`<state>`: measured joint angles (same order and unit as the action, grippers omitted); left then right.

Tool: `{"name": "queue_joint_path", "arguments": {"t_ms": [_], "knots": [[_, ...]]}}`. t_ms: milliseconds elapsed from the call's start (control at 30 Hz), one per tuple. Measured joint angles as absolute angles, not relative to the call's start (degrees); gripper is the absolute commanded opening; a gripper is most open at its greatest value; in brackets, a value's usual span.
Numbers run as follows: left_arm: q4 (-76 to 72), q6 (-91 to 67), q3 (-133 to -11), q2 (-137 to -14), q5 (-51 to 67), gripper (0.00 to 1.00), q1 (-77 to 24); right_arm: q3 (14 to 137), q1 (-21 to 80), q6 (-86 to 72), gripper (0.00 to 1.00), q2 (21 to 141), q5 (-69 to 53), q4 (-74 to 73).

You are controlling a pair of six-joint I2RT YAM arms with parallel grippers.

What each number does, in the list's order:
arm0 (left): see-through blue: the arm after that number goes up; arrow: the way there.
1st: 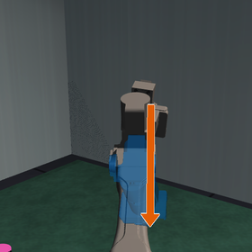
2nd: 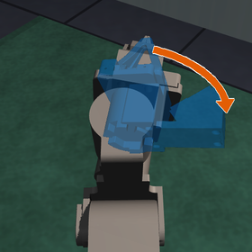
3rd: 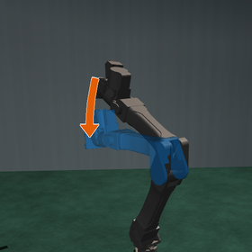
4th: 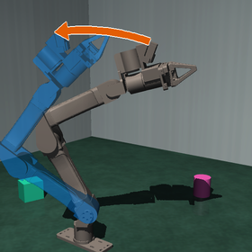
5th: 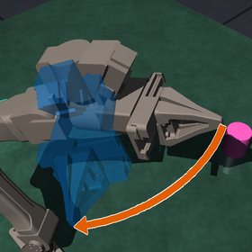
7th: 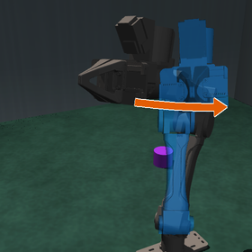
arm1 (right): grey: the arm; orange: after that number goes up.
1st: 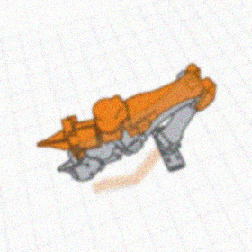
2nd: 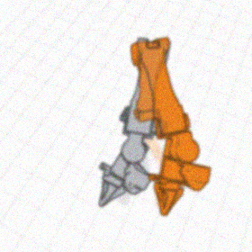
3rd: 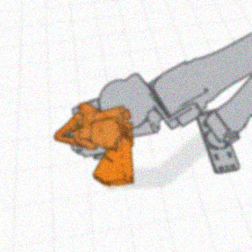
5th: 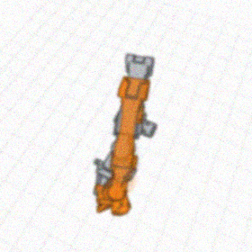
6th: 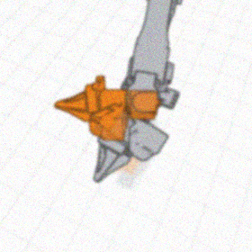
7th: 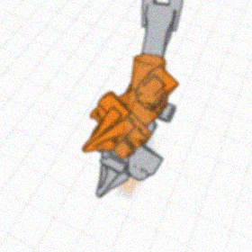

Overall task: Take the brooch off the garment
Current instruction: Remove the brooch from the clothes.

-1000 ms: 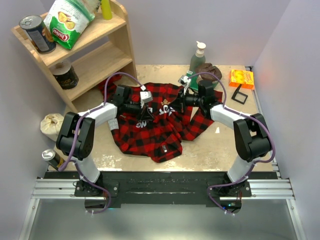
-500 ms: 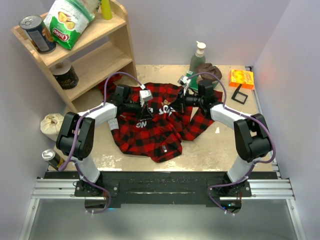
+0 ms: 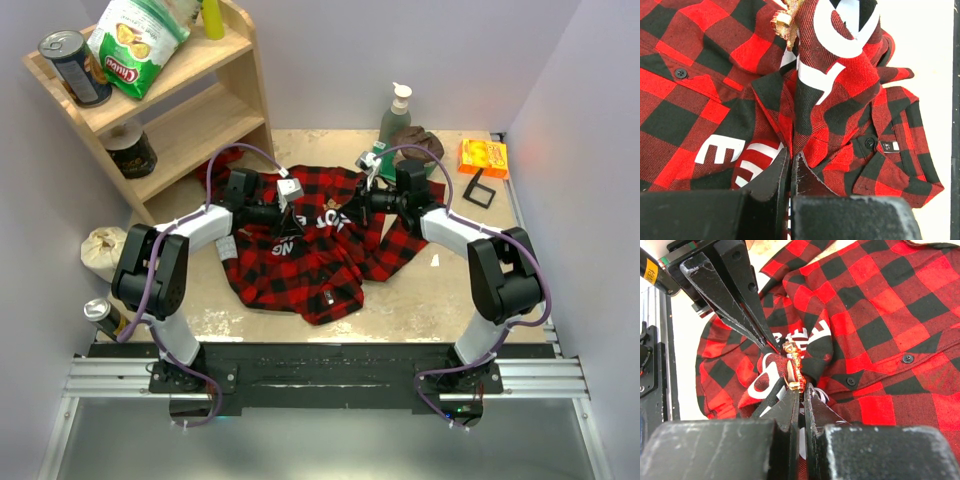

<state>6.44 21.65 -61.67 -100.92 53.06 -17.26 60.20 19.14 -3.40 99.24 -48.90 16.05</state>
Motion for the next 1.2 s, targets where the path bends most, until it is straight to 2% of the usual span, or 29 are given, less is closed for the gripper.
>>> {"name": "queue_joint_path", "arguments": {"t_ms": [800,1100,1200], "knots": [[8.16,24.27,-61.67,-100.92,53.47,0.00,-14.83,60.20,19.55,-1.87,0.00,99.15,-47.11,13.76],[13.58,26.57,-61.65,-100.95,51.09,0.00,-11.31,60.20,16.45,-1.43,0.00,95.07,-44.38,14.28],[14.39,26.76,-61.67,-100.95,50.98,0.04,-11.27,60.31,16.38,-1.43,0.00,94.63,-44.29,14.61]]}}
